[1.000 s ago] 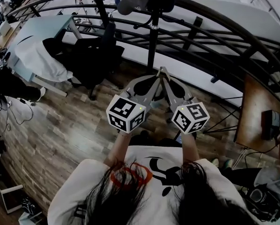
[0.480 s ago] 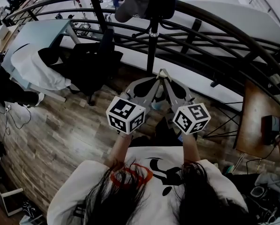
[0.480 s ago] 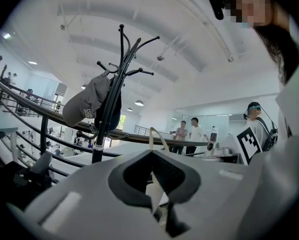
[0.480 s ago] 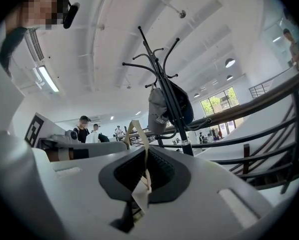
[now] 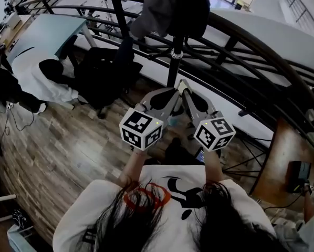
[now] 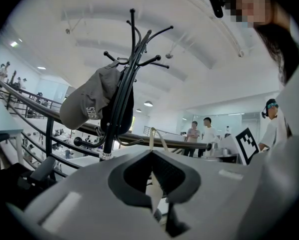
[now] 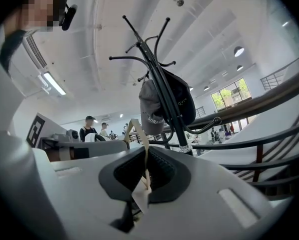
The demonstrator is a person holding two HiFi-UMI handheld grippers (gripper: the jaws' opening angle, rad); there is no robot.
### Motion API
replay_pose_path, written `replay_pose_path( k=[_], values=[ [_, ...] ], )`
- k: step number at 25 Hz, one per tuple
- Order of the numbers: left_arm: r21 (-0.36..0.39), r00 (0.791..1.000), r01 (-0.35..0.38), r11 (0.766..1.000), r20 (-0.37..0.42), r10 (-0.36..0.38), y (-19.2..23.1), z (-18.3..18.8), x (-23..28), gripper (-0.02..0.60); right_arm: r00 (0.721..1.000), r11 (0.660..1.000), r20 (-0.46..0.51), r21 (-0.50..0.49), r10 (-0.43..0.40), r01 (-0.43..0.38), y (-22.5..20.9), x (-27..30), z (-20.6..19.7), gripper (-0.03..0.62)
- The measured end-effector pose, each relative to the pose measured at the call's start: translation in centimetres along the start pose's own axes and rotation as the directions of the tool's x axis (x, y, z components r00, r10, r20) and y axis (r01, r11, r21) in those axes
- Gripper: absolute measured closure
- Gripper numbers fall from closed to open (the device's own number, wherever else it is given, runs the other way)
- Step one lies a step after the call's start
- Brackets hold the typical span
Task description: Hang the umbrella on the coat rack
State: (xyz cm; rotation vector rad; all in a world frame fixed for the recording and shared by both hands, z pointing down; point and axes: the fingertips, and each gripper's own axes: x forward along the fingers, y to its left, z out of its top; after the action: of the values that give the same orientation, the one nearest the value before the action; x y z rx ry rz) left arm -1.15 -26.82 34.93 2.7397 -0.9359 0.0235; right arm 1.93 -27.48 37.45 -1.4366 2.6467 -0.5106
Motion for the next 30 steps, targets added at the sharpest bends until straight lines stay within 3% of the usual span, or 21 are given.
replay_pose_path(
  k=[11, 19, 30],
  values=[
    [-0.008, 0.998, -0.059, 0.998, -0.016, 0.059, 3.1, 1.1, 9.2, 0.581, 0.998, 0.998, -0.012, 0.025, 0.059, -0.059, -8.7, 4.2, 3.1, 0.572],
    [-0.004, 0.999, -0.038, 0.999, -0.022, 0.038, 3.3, 1.1, 15.3, 0.581, 0.999, 0.999, 0.008, 0.031, 0.041, -0.041, -15.1, 4.6, 4.7, 0.572],
    [-0.007, 0.998, -0.023, 1.0, -0.066, 0.022, 3.6, 0.1, 19.7, 0.581, 1.0, 0.998, 0.005, 0.059, 0.012, -0.012, -20.5, 5.1, 5.4, 0.572]
  ],
)
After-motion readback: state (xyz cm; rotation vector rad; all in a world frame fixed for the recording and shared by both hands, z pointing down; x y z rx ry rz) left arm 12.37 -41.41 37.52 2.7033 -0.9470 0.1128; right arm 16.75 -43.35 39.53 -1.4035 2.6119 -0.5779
